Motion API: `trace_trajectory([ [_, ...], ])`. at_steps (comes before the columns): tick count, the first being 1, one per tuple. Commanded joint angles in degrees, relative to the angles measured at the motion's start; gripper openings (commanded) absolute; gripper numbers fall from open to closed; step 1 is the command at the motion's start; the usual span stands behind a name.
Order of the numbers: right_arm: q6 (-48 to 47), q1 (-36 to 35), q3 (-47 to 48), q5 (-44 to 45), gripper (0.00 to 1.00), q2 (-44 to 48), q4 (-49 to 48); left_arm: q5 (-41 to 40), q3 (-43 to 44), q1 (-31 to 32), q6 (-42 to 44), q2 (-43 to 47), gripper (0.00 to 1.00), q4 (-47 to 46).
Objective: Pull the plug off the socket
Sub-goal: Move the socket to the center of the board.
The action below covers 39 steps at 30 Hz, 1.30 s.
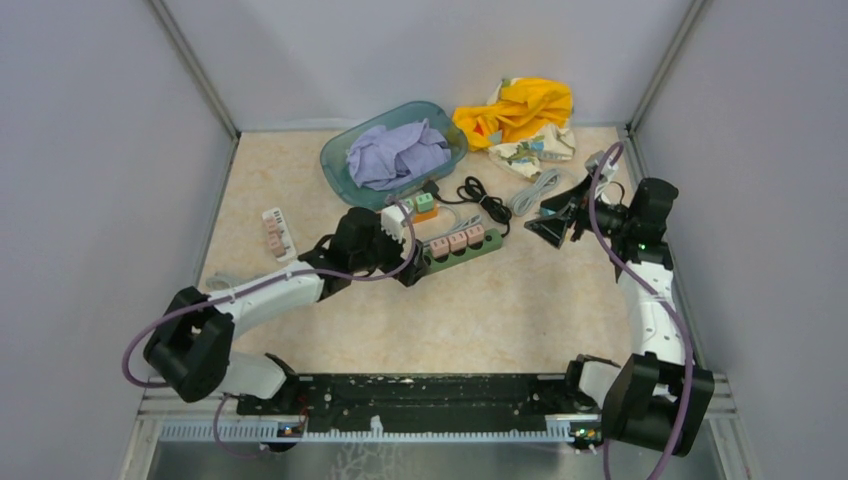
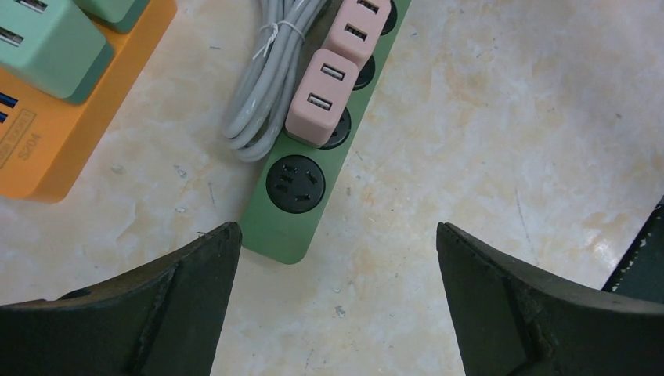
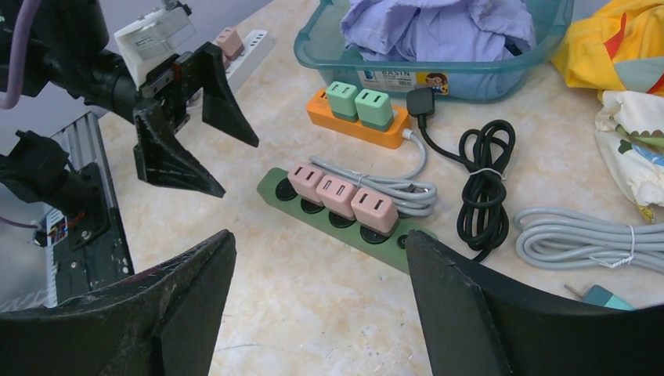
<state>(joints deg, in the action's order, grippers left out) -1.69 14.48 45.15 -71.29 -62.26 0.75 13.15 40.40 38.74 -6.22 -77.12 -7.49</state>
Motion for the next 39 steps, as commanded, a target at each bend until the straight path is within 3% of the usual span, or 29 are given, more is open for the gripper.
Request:
trace_trajectory([
  [1,0.2,0.4,0.0,-2.2,0.8,0.3,-3.3,-1.7,6.4,-0.2,7.0,-4.8,0.99,10.4],
  [9,0.3,0.4,-0.1,-2.3,0.8,0.1,-3.6,-2.7,12.8,-0.2,12.8,-14.1,0.97,15.5],
  [19,0.3,0.4,-0.3,-2.2,0.8,0.0,-3.6,-1.7,12.8,-0.2,18.3,-17.2,0.93,10.1],
  [29,0.2,0.4,-0.3,-2.3,0.8,0.0,-3.6,-1.6,13.1,-0.2,21.4,-20.4,0.78,8.6],
  [35,0.1,0.4,-0.3,-2.3,0.8,0.1,-3.6,1.3,13.5,-0.2,22.0,-21.3,0.64,8.5],
  [39,0.0,0.4,-0.3,-2.3,0.8,0.2,-3.5,2.5,13.5,-0.2,22.8,-21.6,0.49,9.0],
])
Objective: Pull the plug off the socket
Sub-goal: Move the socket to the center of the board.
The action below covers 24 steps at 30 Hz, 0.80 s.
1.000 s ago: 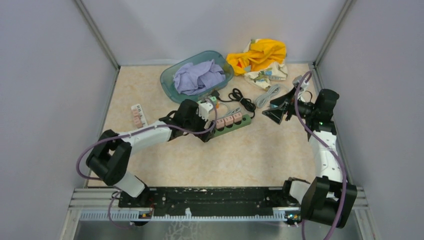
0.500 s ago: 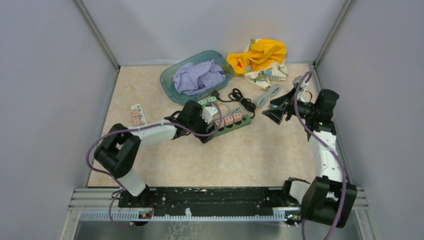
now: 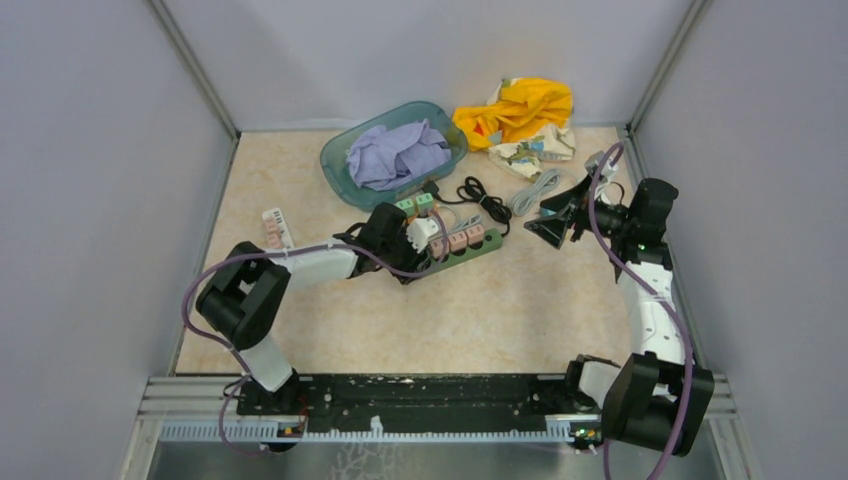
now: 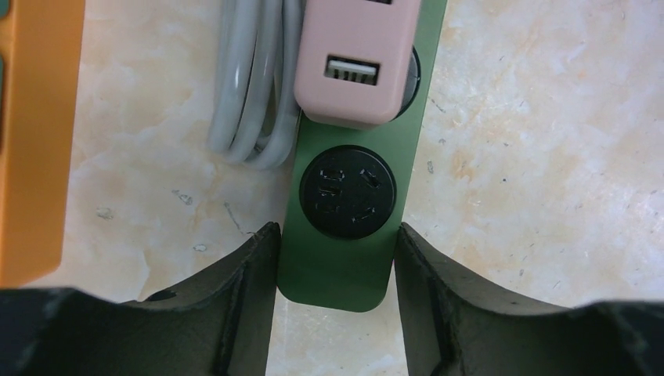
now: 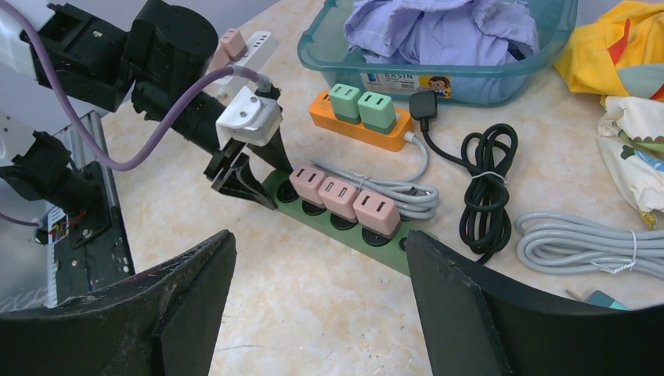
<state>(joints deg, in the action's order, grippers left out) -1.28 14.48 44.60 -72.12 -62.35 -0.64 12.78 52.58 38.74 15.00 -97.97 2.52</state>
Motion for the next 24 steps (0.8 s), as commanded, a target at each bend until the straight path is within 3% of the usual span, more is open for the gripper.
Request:
trace_trajectory([
  [1,-0.4,0.4,0.2,-1.5,0.8,0.3,-2.1,3.2,1.2,-0.2,1.9,-0.6,0.44,-0.9],
  [5,-0.5,0.4,0.2,-1.5,0.8,0.3,-2.0,4.3,-0.3,-0.2,3.9,0.6,0.24,-1.1],
  [10,-0.7,0.4,0.1,-1.5,0.8,0.4,-1.9,5.6,-4.7,1.0,4.8,5.8,0.09,-3.0],
  [14,-0.7,0.4,0.1,-1.9,0.8,0.4,-1.9,6.7,-9.7,3.8,4.7,10.7,0.05,-5.8],
  [24,-2.6,0.4,-0.4,-3.2,0.79,0.7,-1.7,4.2,-16.3,12.4,1.5,15.1,0.03,-9.1],
])
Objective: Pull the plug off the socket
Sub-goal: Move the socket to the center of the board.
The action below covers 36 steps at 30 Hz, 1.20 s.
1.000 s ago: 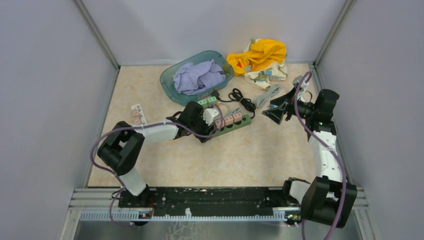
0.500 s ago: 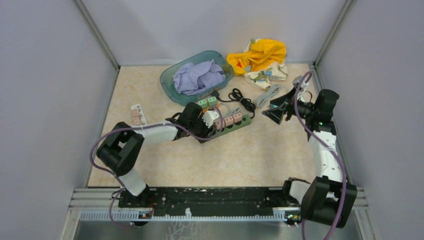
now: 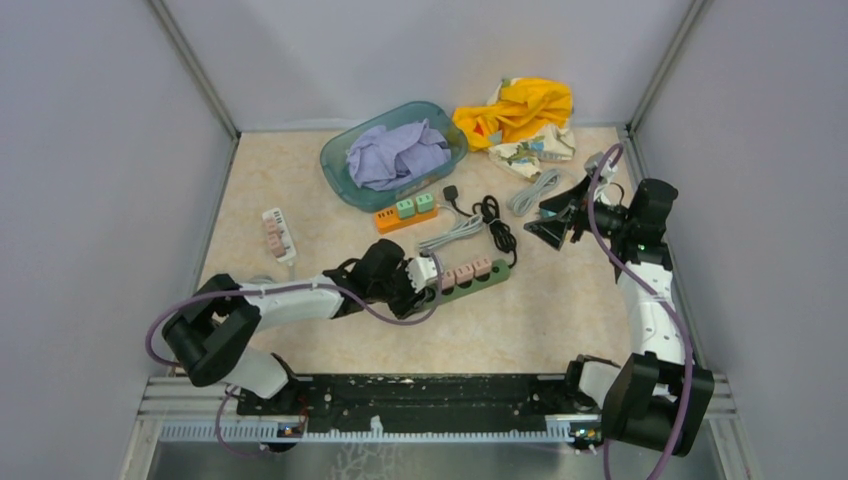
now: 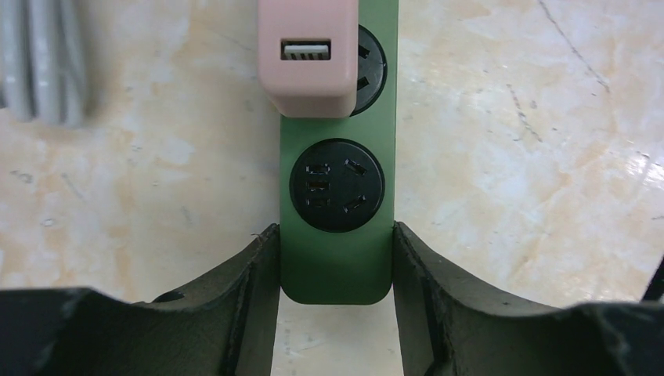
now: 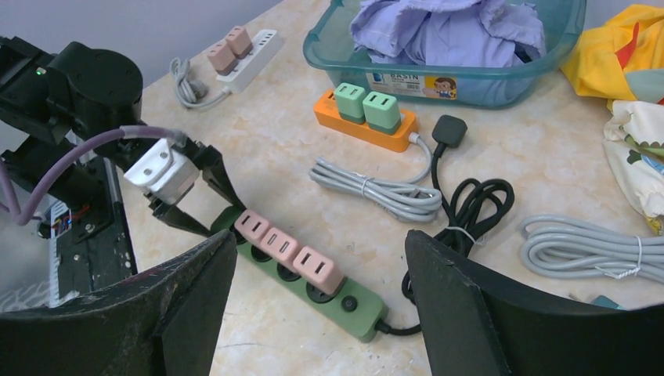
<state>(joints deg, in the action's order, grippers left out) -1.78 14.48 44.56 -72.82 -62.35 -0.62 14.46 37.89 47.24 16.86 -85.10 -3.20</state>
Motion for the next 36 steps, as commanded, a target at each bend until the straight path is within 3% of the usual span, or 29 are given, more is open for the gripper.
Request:
trace_trajectory([
  [1,-2.5,0.4,-0.5,-2.8,0.78,0.8,-1.6,2.1,-2.1,4.9,-0.7,2.4,0.03,-3.8],
  [13,-13.6,-0.4,-1.0,-7.8,0.76,1.5,4.3,-1.4,-6.2,14.0,-5.1,3.4,0.07,-8.3],
  [16,-18.1,-1.0,-0.4,-8.6,0.76,1.5,8.2,-3.2,-7.4,14.5,-7.0,3.6,0.21,-9.9],
  [18,-20.8,-1.4,-0.1,-9.0,0.76,1.4,10.3,-4.6,-8.1,14.7,-8.1,4.0,0.36,-10.7],
  [21,-23.9,-2.0,0.2,-9.1,0.76,1.4,12.8,-7.3,-9.3,14.8,-9.4,6.0,0.66,-12.0],
  [25,-25.0,-2.7,0.4,-9.2,0.77,1.3,13.8,-8.2,-10.5,14.8,-11.2,10.6,0.87,-13.3],
  [26,-25.4,-2.9,0.4,-9.3,0.77,1.3,14.2,-8.3,-11.0,14.8,-11.7,12.2,0.98,-14.2],
  [36,-28.4,-3.8,0.8,-9.4,0.77,1.2,16.6,-13.6,-19.4,14.7,-16.5,30.9,1.0,-26.9],
])
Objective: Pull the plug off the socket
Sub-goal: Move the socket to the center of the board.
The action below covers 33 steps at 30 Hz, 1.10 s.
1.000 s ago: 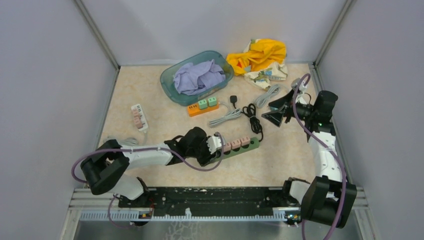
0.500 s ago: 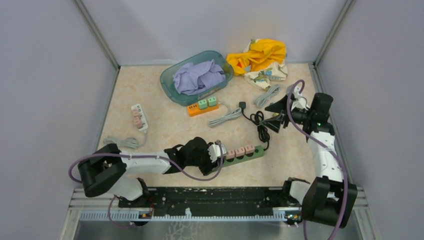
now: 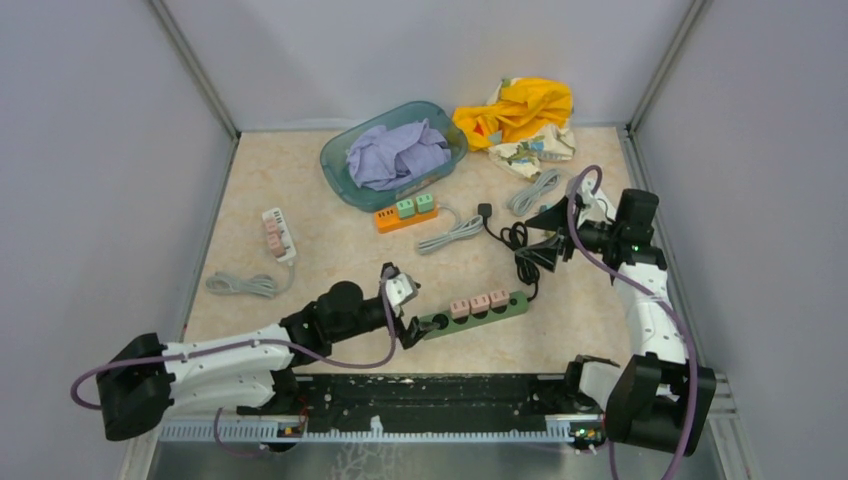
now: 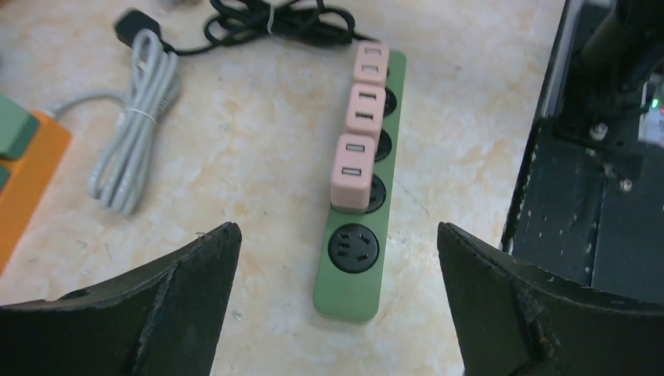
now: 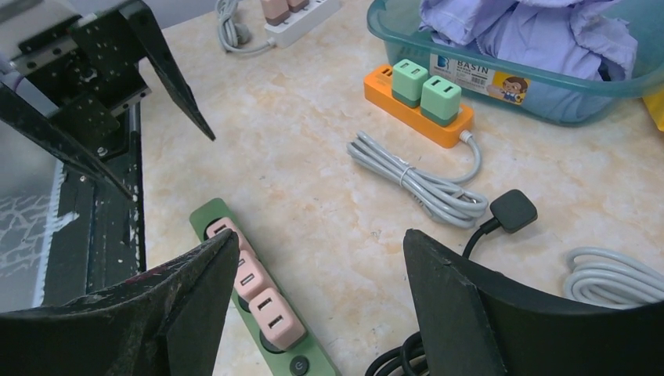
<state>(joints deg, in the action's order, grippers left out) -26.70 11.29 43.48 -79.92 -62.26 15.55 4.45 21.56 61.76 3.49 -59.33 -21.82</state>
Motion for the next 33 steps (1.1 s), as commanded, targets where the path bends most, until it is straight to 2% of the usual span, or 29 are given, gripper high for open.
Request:
trace_trajectory([
  [1,-3.9,-0.7,1.9,-2.3,0.77,1.1,0.7,-4.3,-4.7,0.2,-3.8,6.8,1.0,-10.2],
  [7,-8.7,-0.9,2.4,-2.6,0.78,1.3,4.4,-1.5,-11.6,0.1,-6.4,13.6,1.0,-21.8],
  [18,-17.2,-1.3,2.7,-3.1,0.8,1.4,10.3,2.4,-12.0,0.1,-7.0,10.4,1.0,-24.1],
  [23,-31.4,-1.7,2.2,-3.1,0.82,1.6,19.0,2.7,-12.1,0.2,-6.9,8.7,1.0,-25.1],
  [33,-37.8,-5.5,0.9,4.5,0.83,1.4,20.7,2.7,-13.2,0.1,-7.3,6.8,1.0,-27.4],
])
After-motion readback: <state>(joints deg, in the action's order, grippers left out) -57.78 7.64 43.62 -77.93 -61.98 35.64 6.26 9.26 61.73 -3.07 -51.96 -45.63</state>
